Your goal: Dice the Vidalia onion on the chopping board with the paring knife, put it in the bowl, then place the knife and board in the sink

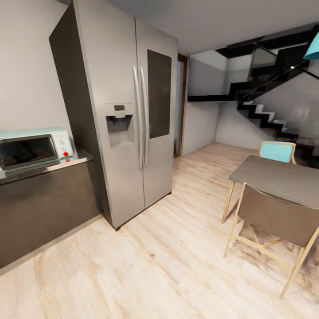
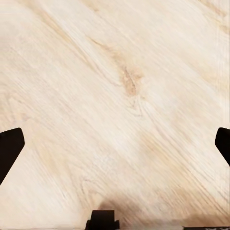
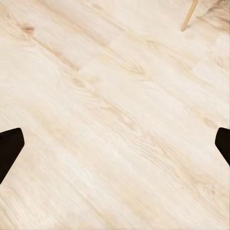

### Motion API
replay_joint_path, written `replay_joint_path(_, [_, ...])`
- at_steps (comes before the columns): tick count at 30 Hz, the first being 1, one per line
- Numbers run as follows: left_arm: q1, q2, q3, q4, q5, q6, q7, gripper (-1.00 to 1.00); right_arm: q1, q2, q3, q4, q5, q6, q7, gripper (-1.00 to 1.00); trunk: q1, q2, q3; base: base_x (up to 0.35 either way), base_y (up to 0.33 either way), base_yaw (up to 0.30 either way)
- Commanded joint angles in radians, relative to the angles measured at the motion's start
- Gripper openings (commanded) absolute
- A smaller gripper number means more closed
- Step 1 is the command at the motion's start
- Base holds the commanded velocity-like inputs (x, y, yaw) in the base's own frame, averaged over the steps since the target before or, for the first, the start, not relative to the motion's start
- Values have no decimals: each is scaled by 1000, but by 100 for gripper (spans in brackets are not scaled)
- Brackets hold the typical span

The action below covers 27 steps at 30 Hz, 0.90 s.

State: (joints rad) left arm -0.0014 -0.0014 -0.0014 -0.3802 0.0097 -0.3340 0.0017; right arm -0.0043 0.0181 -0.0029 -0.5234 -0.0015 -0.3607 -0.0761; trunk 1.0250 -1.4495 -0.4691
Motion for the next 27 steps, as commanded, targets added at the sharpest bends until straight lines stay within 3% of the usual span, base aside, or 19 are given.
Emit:
replay_joint_path(1, [0,0,0,0,1,-2,0,100,0,0,0,0,0,-3,-3,100,0,0,-1,0,0,266])
replay_joint_path(27, [0,0,0,-1,1,-2,0,100,0,0,0,0,0,-3,-3,100,0,0,-1,0,0,266])
